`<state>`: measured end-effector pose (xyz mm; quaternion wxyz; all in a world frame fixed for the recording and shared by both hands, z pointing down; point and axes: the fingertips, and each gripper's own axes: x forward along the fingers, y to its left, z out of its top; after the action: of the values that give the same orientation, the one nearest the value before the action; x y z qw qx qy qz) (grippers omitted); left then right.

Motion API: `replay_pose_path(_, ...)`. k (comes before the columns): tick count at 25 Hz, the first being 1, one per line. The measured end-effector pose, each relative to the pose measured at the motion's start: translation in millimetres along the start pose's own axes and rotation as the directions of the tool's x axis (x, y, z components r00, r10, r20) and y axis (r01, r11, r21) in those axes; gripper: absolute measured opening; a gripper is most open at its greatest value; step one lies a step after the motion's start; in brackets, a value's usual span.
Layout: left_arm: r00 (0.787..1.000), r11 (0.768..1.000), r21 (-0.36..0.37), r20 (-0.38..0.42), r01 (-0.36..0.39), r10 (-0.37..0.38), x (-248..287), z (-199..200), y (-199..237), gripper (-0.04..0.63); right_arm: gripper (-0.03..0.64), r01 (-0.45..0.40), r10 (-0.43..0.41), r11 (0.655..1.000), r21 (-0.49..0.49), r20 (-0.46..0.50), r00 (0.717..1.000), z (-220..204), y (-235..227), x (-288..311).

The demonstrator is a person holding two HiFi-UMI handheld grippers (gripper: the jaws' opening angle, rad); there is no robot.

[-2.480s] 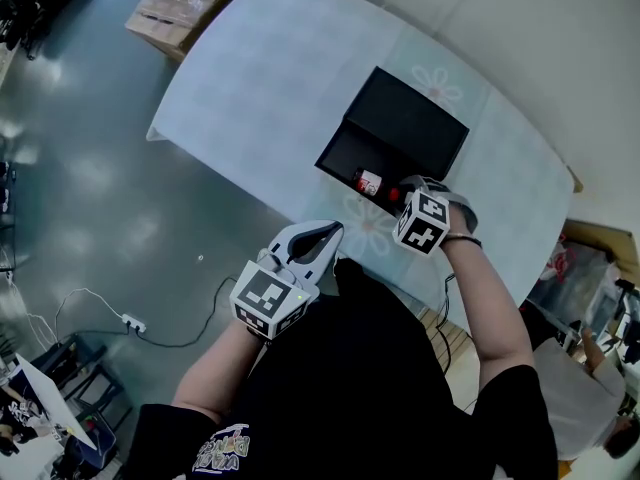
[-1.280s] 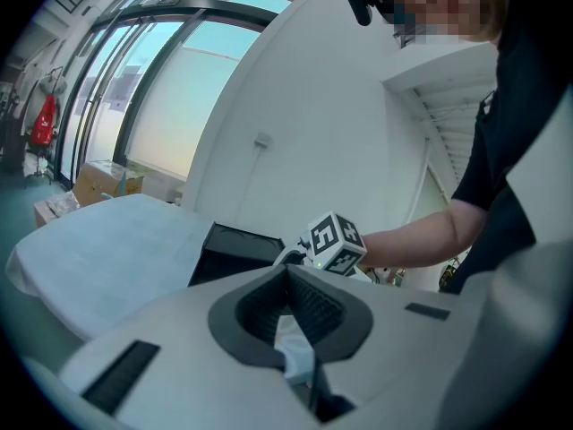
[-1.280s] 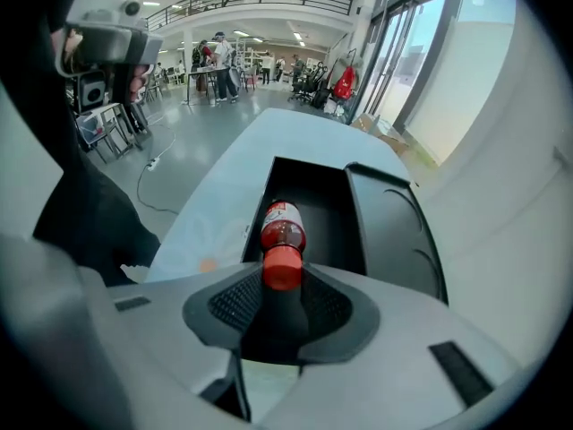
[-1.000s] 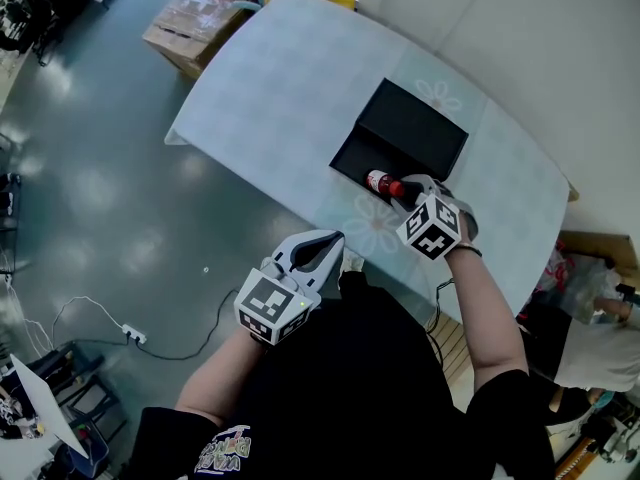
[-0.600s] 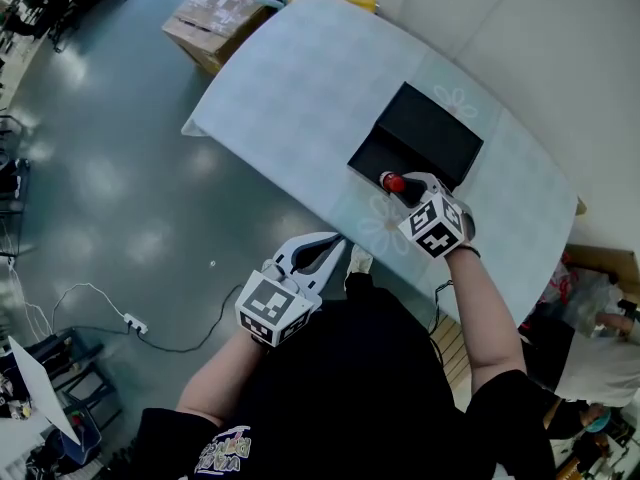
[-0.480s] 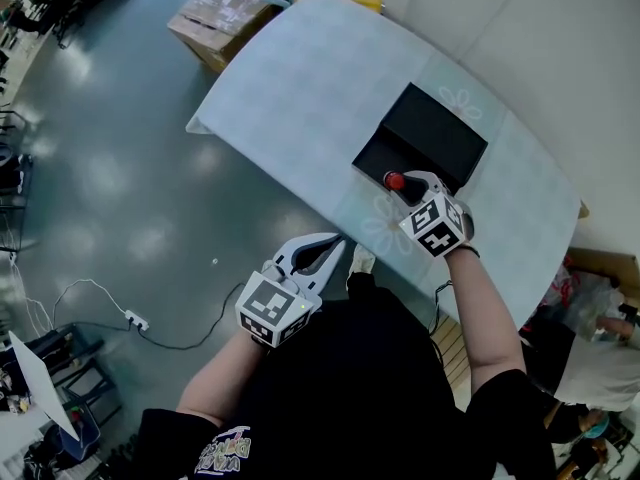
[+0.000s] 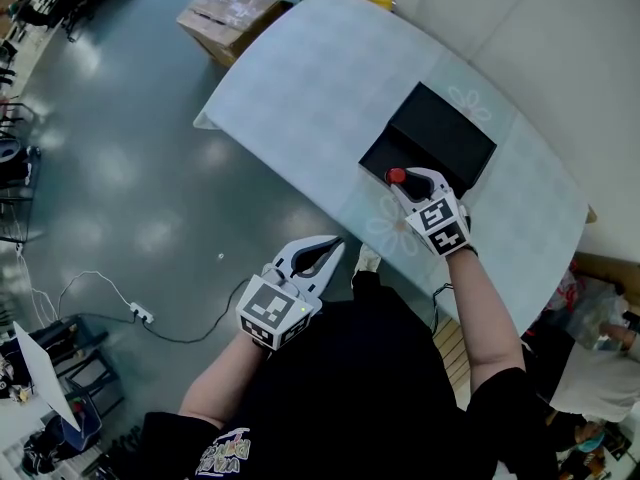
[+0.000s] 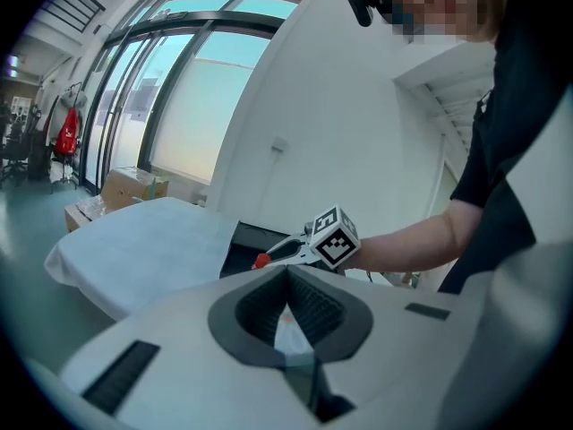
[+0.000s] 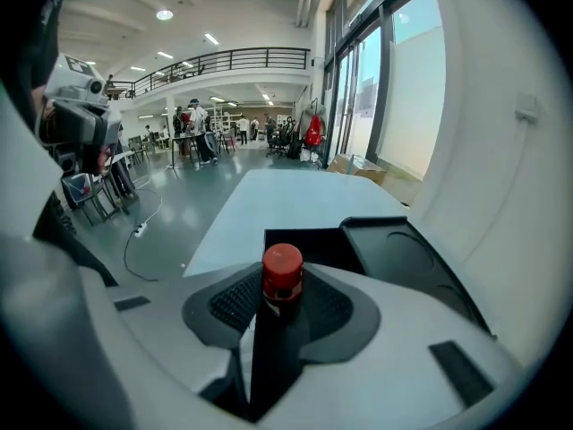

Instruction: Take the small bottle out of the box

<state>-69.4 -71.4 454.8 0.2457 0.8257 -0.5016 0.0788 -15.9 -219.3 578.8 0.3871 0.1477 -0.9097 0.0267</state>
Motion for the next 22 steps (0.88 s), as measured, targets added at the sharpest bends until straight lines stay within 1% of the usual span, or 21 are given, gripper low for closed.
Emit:
replay_pose_path(3, 1.0, 1.0, -0.002, -0.003, -0.006, 0.006, 0.5, -0.9, -0.1, 0.029, 0.15, 0.002, -0.002, 1.0, -0.003, 0.016, 1.0, 2.2, 1.0, 3.5)
replay_pose_path(7, 1.0, 1.0, -0.003, -0.007, -0.014, 0.014, 2.2, -4.1, -0.8, 0.029, 0.169, -0.003, 0.003, 1.0, -0.008, 0.011, 1.0, 2.1, 2.0, 11.6)
replay_pose_path(12, 0.999, 0.999, -0.017, -0.008, -0.038, 0.038, -1.1, -7.8, 0.7, 0.028, 0.171, -0.011, 0.011, 1.0, -0.017, 0.01, 1.0, 4.3, 0.6, 20.9)
replay_pose_path(18, 0.998, 0.998, -0.023, -0.001, -0.064, 0.064, -8.4, -8.9, 4.1, 0.029, 0.173, -0.011, 0.011, 1.0, 0.003, 0.047, 0.999, 11.4, -0.4, 26.4)
replay_pose_path(22, 0.998, 0.997, -0.023, 0.006, -0.07, 0.07, -13.4, -7.7, 6.8, 0.029, 0.163, 0.018, -0.022, 0.999, 0.042, 0.076, 0.997, 13.8, -4.0, 26.0)
